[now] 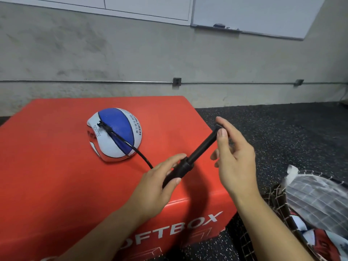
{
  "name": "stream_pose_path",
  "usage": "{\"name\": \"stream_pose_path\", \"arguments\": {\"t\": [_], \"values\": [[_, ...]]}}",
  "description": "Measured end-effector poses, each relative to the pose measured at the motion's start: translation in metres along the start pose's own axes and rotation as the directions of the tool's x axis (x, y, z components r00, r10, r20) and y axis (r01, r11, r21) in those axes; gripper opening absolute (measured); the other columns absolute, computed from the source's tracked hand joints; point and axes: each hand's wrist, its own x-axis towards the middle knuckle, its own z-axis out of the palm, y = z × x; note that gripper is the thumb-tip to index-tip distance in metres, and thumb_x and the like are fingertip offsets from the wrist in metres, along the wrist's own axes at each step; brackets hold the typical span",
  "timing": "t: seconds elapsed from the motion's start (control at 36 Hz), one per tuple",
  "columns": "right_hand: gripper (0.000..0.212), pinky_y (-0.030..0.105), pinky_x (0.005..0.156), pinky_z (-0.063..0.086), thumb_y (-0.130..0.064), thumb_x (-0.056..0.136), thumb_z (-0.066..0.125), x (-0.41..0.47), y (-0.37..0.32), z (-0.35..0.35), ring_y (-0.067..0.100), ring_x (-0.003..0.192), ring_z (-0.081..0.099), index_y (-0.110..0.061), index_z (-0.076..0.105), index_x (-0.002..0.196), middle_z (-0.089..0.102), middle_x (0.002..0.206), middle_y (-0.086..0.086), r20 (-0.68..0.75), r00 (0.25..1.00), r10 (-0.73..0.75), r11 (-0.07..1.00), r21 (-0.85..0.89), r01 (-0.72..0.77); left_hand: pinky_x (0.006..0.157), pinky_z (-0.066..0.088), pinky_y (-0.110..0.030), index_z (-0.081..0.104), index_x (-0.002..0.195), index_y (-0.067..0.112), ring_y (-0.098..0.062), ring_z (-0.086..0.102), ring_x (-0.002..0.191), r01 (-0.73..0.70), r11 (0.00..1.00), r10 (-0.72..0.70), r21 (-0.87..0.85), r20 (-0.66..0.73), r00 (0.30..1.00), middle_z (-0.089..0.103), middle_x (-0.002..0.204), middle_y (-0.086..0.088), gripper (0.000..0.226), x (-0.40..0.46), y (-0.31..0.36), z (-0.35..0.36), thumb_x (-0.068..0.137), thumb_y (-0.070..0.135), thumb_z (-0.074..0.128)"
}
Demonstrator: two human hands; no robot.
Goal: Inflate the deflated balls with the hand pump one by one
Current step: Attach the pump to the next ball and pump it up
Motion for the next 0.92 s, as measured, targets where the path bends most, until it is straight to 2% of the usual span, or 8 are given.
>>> {"name": "stream_pose_path", "arguments": {"t": [0.11,0.19,0.28,0.42,0.53,0.58,0.72,0.92], "values": [[0.030,0.024,0.061,0.052,-0.034,0.107,0.055,-0.011,0.004,0.020,0.014,0.070,0.068,-0.036,0.066,0.135,0.070,0.125,-0.010,0.057,0.998,-0.024,0.999,-0.024,0.025,0.109,0.051,-0.040,0.047,0.149,0.048,-0.005,0.065,0.121,0.020,0.998,-0.022,-0.058,-0.019,1.000,0.058,0.130,0.032,0.062,-0.001,0.000,-0.004,0.101,0.013,0.064],[0.029,0.036,0.073,0.057,-0.037,0.107,0.057,-0.019,0.011,0.031,0.019,0.089,0.070,-0.042,0.065,0.135,0.067,0.132,-0.016,0.113,0.993,-0.038,0.998,-0.035,0.042,0.108,0.052,-0.040,0.047,0.148,0.049,-0.008,0.066,0.118,0.041,0.996,-0.044,-0.073,-0.037,0.998,0.061,0.127,0.024,0.062,-0.002,-0.001,-0.006,0.100,0.013,0.064],[0.030,0.045,0.079,0.060,-0.038,0.106,0.057,-0.027,0.017,0.039,0.014,0.093,0.069,-0.044,0.064,0.135,0.065,0.135,-0.017,0.162,0.986,-0.040,0.998,-0.033,0.046,0.104,0.053,-0.041,0.046,0.148,0.051,-0.010,0.068,0.114,0.050,0.996,-0.054,-0.078,-0.051,0.997,0.062,0.129,0.014,0.062,-0.002,-0.004,-0.008,0.100,0.015,0.064],[0.033,0.049,0.080,0.059,-0.032,0.107,0.058,-0.036,0.025,0.046,0.018,0.087,0.071,-0.042,0.065,0.137,0.062,0.138,-0.019,0.216,0.976,-0.030,0.997,-0.068,0.046,0.102,0.055,-0.040,0.045,0.149,0.050,-0.009,0.069,0.114,0.046,0.993,-0.053,-0.108,-0.061,0.997,0.062,0.127,0.022,0.064,-0.001,-0.006,-0.008,0.101,0.013,0.064],[0.033,0.056,0.093,0.057,-0.041,0.107,0.052,-0.033,0.028,0.045,0.018,0.096,0.069,-0.044,0.063,0.138,0.062,0.137,-0.020,0.228,0.973,-0.025,0.998,-0.051,0.038,0.103,0.055,-0.042,0.044,0.149,0.053,-0.009,0.068,0.116,0.060,0.993,-0.067,-0.100,-0.059,0.996,0.063,0.132,0.014,0.063,0.001,-0.006,-0.007,0.100,0.018,0.064],[0.034,0.053,0.092,0.058,-0.040,0.107,0.050,-0.032,0.029,0.042,0.016,0.095,0.066,-0.043,0.063,0.138,0.063,0.134,-0.019,0.244,0.969,-0.022,0.999,-0.038,0.032,0.105,0.054,-0.042,0.043,0.151,0.052,-0.006,0.067,0.120,0.058,0.996,-0.061,-0.072,-0.048,0.997,0.063,0.136,0.011,0.062,0.002,-0.006,-0.007,0.100,0.022,0.063],[0.031,0.028,0.070,0.054,-0.030,0.109,0.054,-0.027,0.028,0.027,0.013,0.082,0.068,-0.041,0.065,0.136,0.065,0.120,-0.018,0.280,0.960,-0.022,1.000,0.005,0.021,0.107,0.053,-0.038,0.043,0.153,0.046,-0.001,0.062,0.125,0.033,0.999,-0.033,-0.010,-0.022,0.999,0.062,0.140,0.016,0.062,0.003,-0.002,-0.005,0.102,0.018,0.064],[0.030,0.025,0.059,0.051,-0.016,0.107,0.059,-0.019,0.023,0.010,0.012,0.064,0.064,-0.030,0.069,0.132,0.071,0.118,-0.001,0.165,0.986,0.032,0.991,0.125,-0.053,0.109,0.051,-0.031,0.045,0.154,0.047,0.001,0.062,0.125,-0.009,1.000,0.009,0.029,0.004,1.000,0.060,0.140,0.026,0.063,0.002,0.003,-0.001,0.102,0.016,0.065]]}}
